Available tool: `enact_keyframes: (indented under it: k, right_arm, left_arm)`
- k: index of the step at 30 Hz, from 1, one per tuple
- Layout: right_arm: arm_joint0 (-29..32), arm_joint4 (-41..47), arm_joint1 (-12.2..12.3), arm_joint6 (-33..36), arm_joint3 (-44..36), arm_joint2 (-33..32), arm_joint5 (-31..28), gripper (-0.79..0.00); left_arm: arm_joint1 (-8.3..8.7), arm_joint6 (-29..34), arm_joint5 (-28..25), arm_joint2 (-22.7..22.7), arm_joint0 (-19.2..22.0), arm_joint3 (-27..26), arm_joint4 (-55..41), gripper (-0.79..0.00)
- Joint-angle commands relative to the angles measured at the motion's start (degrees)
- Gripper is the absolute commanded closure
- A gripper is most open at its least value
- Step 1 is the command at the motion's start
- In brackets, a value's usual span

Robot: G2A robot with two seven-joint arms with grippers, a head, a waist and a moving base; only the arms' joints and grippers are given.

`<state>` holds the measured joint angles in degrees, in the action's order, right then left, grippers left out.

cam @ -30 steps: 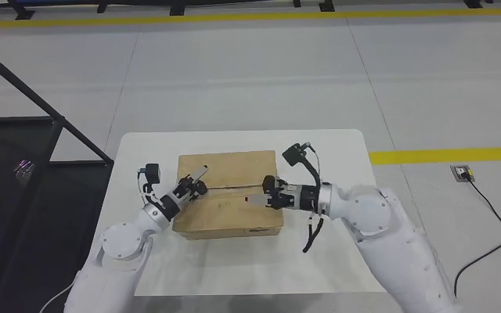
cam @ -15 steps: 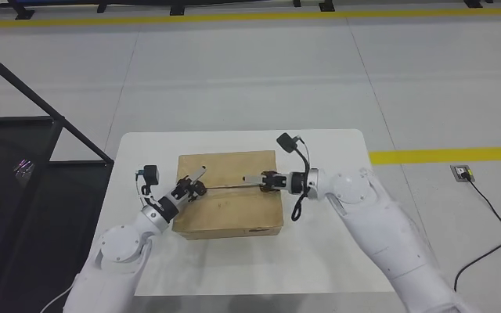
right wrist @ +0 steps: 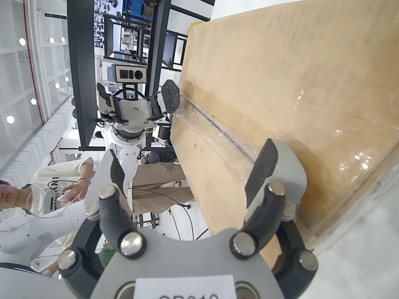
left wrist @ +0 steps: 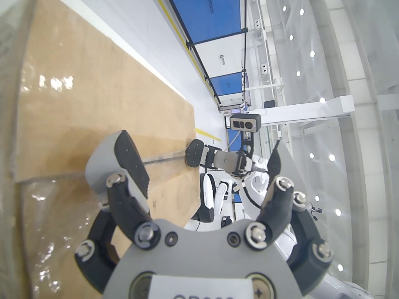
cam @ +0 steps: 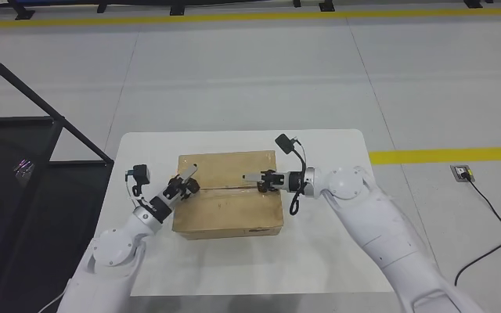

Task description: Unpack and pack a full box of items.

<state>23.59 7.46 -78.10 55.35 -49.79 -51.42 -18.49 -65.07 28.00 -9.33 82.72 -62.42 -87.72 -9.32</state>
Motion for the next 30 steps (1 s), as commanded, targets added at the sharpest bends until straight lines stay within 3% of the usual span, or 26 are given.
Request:
enact_keyframes:
  k: [1, 9, 17, 30]
  right_arm:
    - [-0.26, 0.71, -0.23, -0.07, 0.88, 0.08, -0.68, -0.785]
    - [-1.19, 3.37, -1.02, 0.31, 3.22, 0.21, -2.0, -0.785]
    - [-2.24, 7.64, -2.07, 2.35, 6.06, 0.47, -2.01, -0.785]
    - [-4.05, 8.37, -4.17, 2.75, 10.1, 2.87, -2.73, -0.785]
  left_arm:
    - [0.25, -0.54, -0.65, 2.15, -1.05, -0.54, -0.34, -0.785]
    - [0.78, -3.15, 0.46, 7.12, -2.7, 3.26, -1.05, -0.785]
    - [0.45, -1.54, 1.06, 4.8, -1.22, 6.89, -2.23, -0.785]
    - [0.32, 0.23, -0.02, 3.02, -2.65, 3.75, -1.7, -0.785]
